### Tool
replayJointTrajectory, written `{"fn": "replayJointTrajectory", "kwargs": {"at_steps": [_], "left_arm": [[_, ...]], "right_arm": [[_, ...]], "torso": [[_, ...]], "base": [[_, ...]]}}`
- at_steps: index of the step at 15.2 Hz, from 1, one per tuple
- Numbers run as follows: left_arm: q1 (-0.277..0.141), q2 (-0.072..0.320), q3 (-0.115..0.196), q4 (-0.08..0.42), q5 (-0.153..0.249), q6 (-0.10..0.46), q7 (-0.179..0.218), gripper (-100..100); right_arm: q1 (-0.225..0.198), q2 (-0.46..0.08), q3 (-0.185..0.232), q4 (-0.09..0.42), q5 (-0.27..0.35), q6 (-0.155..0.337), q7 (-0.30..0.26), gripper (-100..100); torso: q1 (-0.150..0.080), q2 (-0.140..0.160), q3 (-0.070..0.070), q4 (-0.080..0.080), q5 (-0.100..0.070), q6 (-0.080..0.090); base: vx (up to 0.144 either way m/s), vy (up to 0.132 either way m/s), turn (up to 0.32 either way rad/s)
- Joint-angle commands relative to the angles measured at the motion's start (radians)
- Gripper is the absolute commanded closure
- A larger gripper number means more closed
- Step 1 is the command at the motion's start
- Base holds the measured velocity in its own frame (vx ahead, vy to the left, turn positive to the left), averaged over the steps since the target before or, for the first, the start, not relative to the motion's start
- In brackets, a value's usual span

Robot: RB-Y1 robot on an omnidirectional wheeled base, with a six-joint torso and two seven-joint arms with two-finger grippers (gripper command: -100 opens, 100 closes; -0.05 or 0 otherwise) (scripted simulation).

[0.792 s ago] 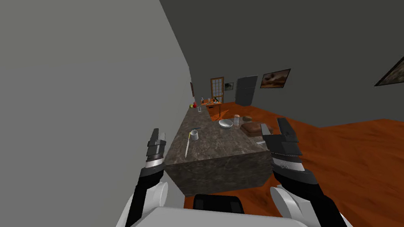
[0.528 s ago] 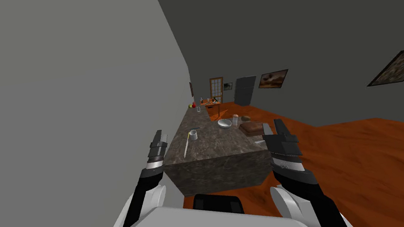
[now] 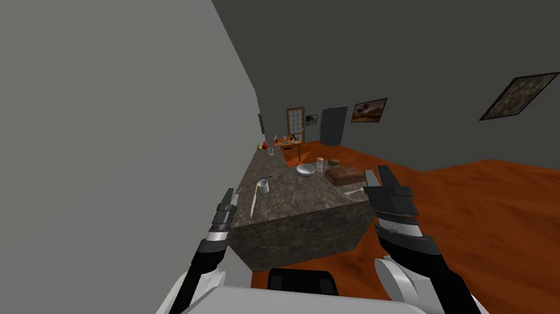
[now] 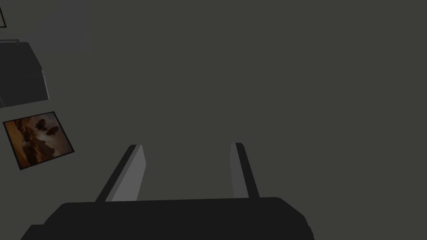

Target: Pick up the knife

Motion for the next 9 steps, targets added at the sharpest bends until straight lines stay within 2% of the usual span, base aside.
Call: {"fn": "replayJointTrajectory", "kwargs": {"at_steps": [1, 2, 3, 4, 5, 6, 7, 8, 9], "left_arm": [[0.019, 0.048, -0.015, 0.022, 0.006, -0.010, 0.012, -100], [0.037, 0.071, -0.036, 0.051, 0.014, -0.017, 0.028, -100], [0.037, 0.095, -0.036, 0.051, 0.014, -0.017, 0.028, -100], [0.037, 0.096, -0.036, 0.051, 0.014, -0.017, 0.028, -100], [0.055, 0.129, -0.059, 0.082, 0.023, -0.024, 0.045, -100], [0.055, 0.145, -0.059, 0.082, 0.023, -0.024, 0.045, -100], [0.073, 0.173, -0.084, 0.115, 0.033, -0.032, 0.063, -100], [0.073, 0.196, -0.084, 0.115, 0.033, -0.032, 0.063, -100], [0.091, 0.221, -0.112, 0.151, 0.043, -0.040, 0.083, -100]], "right_arm": [[0.000, 0.000, 0.000, 0.000, 0.000, 0.000, 0.000, 0], [0.000, 0.000, 0.000, 0.000, 0.000, 0.000, 0.000, 0], [0.000, 0.000, 0.000, 0.000, 0.000, 0.000, 0.000, 0], [0.000, 0.000, 0.000, 0.000, 0.000, 0.000, 0.000, 0], [0.000, 0.000, 0.000, 0.000, 0.000, 0.000, 0.000, 0], [0.000, 0.000, 0.000, 0.000, 0.000, 0.000, 0.000, 0], [0.000, 0.000, 0.000, 0.000, 0.000, 0.000, 0.000, 0], [0.000, 0.000, 0.000, 0.000, 0.000, 0.000, 0.000, 0], [0.000, 0.000, 0.000, 0.000, 0.000, 0.000, 0.000, 0]], "torso": [[0.000, 0.000, 0.000, 0.000, 0.000, 0.000], [0.000, 0.000, 0.000, 0.000, 0.000, 0.000], [0.000, 0.000, 0.000, 0.000, 0.000, 0.000], [0.000, 0.000, 0.000, 0.000, 0.000, 0.000], [0.000, 0.000, 0.000, 0.000, 0.000, 0.000], [0.000, 0.000, 0.000, 0.000, 0.000, 0.000], [0.000, 0.000, 0.000, 0.000, 0.000, 0.000], [-0.001, 0.000, 0.000, 0.000, 0.000, 0.000], [-0.001, 0.000, 0.000, 0.000, 0.000, 0.000]], "base": [[-0.038, -0.053, -0.092], [-0.040, -0.057, -0.117], [-0.036, -0.055, -0.121], [-0.024, -0.038, -0.048], [-0.031, -0.050, -0.101], [-0.032, -0.053, -0.125], [-0.041, -0.069, -0.214], [-0.044, -0.068, -0.157], [-0.043, -0.069, -0.169]]}}
